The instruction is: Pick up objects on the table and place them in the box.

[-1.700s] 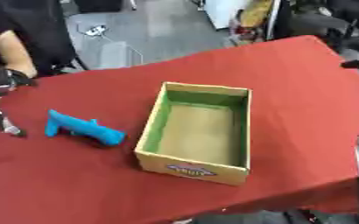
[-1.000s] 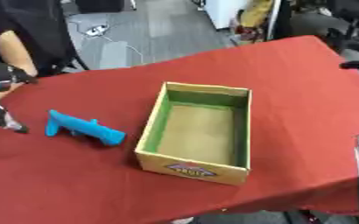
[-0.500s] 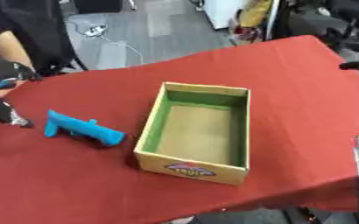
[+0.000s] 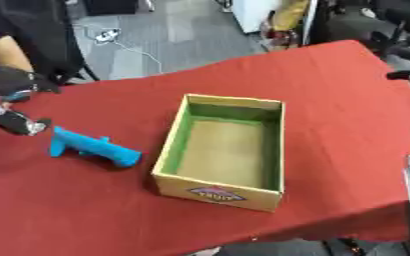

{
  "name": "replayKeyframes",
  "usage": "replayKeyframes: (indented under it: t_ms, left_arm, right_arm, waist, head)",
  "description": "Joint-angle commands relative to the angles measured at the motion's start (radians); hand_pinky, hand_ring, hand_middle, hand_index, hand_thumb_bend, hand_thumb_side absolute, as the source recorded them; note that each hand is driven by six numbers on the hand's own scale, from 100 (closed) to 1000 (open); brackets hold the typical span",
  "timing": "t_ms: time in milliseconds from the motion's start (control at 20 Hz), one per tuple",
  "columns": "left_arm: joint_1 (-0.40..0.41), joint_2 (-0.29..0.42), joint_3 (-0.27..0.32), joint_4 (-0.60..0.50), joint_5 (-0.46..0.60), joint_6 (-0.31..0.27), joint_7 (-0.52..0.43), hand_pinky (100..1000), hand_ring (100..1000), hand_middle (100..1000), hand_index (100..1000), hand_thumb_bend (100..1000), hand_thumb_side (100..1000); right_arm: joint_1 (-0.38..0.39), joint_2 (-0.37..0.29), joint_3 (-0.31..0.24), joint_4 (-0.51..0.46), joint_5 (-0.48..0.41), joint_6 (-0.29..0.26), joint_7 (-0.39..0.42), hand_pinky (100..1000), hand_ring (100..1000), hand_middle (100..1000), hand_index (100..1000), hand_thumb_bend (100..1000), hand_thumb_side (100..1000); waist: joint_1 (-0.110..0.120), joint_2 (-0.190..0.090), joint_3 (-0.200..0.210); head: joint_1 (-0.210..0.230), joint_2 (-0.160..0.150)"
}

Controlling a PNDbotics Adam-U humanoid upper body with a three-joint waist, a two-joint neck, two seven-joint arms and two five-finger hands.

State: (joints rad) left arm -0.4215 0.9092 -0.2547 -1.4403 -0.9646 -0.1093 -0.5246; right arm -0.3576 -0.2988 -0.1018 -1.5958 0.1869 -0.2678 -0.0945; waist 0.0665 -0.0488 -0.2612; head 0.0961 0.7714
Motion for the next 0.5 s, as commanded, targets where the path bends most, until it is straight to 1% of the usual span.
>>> replayKeyframes:
  t_ms: [50,300,400,500]
  left_arm:
    - [-0.029,0.015,0.0,0.0,-0.006,-0.006,0.003,940,871,832,943,172,434]
    - [-0.04,0.013,-0.011,0.008,0.0,-0.016,-0.013,939,871,831,941,269,414]
    - [-0.043,0.014,-0.015,0.011,0.007,-0.02,-0.024,941,872,833,942,326,405]
    - [-0.046,0.017,-0.02,0.014,0.015,-0.025,-0.039,945,875,837,946,405,392]
  right_arm:
    - [-0.012,-0.012,-0.004,-0.014,-0.002,0.0,0.001,599,802,831,987,456,970]
    - [-0.012,-0.013,-0.004,-0.014,-0.002,0.0,0.002,599,802,831,987,456,970]
    - [-0.012,-0.014,-0.004,-0.013,-0.002,0.0,0.002,600,802,831,987,456,970]
    - [-0.012,-0.014,-0.003,-0.013,-0.001,0.0,0.002,600,802,831,987,456,970]
  waist:
    - [-0.002,-0.009,0.0]
    - [-0.002,-0.009,0.0]
    - [-0.002,-0.009,-0.001]
    - [-0.002,-0.009,-0.002]
  head:
    - [-0.001,-0.001]
    - [0.0,-0.001]
    - [0.0,-0.001]
    - [0.0,-0.001]
